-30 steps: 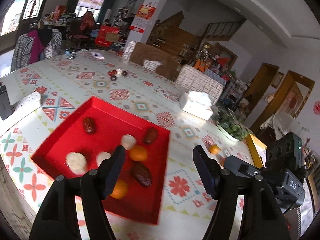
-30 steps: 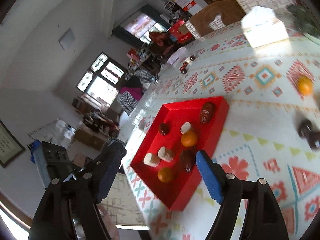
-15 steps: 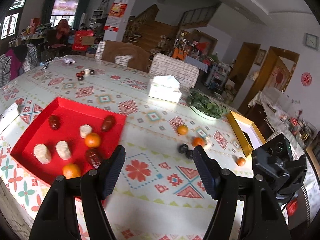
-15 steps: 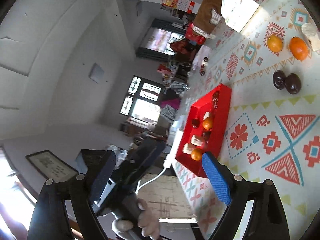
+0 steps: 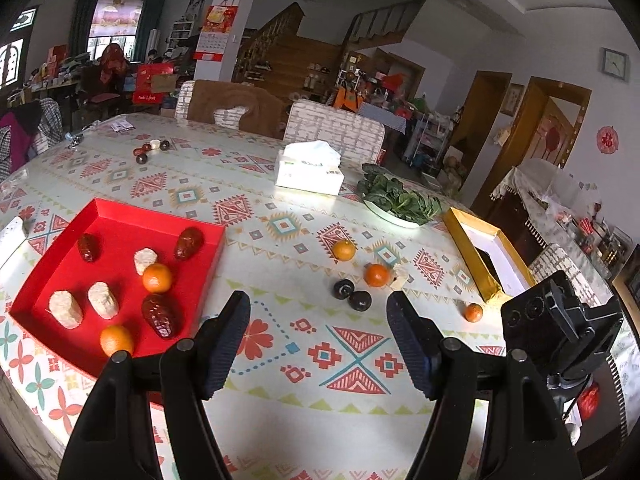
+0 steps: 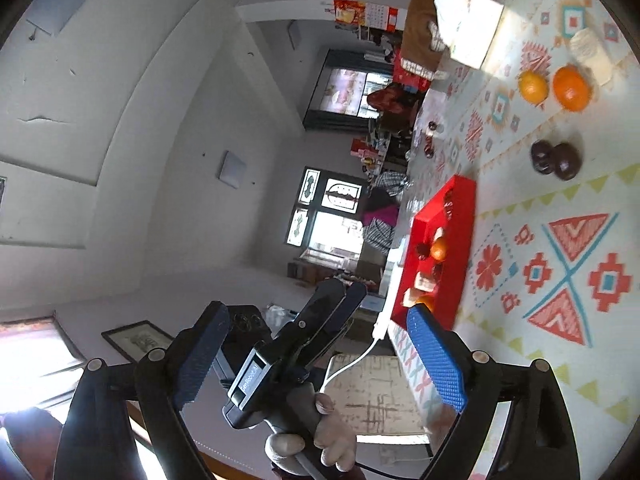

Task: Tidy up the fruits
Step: 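Move both open tools back over the remaining fruit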

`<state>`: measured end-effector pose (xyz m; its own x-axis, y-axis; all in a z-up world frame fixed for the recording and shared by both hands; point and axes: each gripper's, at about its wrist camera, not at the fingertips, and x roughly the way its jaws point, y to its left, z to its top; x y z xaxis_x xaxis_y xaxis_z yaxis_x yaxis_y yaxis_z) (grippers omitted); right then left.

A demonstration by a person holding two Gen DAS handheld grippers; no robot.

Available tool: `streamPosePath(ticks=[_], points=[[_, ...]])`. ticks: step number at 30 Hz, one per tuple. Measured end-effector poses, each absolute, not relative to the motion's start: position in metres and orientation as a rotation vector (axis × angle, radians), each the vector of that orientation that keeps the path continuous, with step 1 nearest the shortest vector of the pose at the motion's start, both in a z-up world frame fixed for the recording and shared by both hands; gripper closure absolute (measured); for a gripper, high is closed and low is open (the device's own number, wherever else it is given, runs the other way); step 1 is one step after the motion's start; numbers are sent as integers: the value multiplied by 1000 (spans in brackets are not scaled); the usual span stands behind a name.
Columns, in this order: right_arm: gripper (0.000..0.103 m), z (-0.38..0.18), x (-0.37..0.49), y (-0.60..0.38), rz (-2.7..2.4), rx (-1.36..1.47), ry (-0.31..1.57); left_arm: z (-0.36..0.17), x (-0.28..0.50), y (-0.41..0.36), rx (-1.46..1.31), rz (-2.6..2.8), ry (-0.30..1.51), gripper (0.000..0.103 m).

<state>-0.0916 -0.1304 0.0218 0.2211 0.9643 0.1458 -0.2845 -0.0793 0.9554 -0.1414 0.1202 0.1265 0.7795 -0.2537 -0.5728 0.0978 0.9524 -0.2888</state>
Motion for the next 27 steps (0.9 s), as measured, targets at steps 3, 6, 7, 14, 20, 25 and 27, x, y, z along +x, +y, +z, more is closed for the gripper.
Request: streamPosePath(ticks=[3,6,7,14,20,25,27], points=[[8,21,-91,-138,1202,1177,775,124,-138,112,-243,-201,663,33],[8,21,-91,-148,1166,1148,783,121,-133,108,-239,-210,673,33],[8,22,-90,-151,1148,1131,789,119,-131,107,-238,-213,678,33],[8,37,-82,-174,890,908,819,111,-122,107,-243,-212,703,33],[8,43,-72,-193,763,798,818,105,-116,105,-241,-215,720,33],[8,47,-64,-205,686,720,817,100,-108,100,-235,-218,735,33],[8,51,-61,-208,642,667,810,99,-107,99,-231,-218,741,33]])
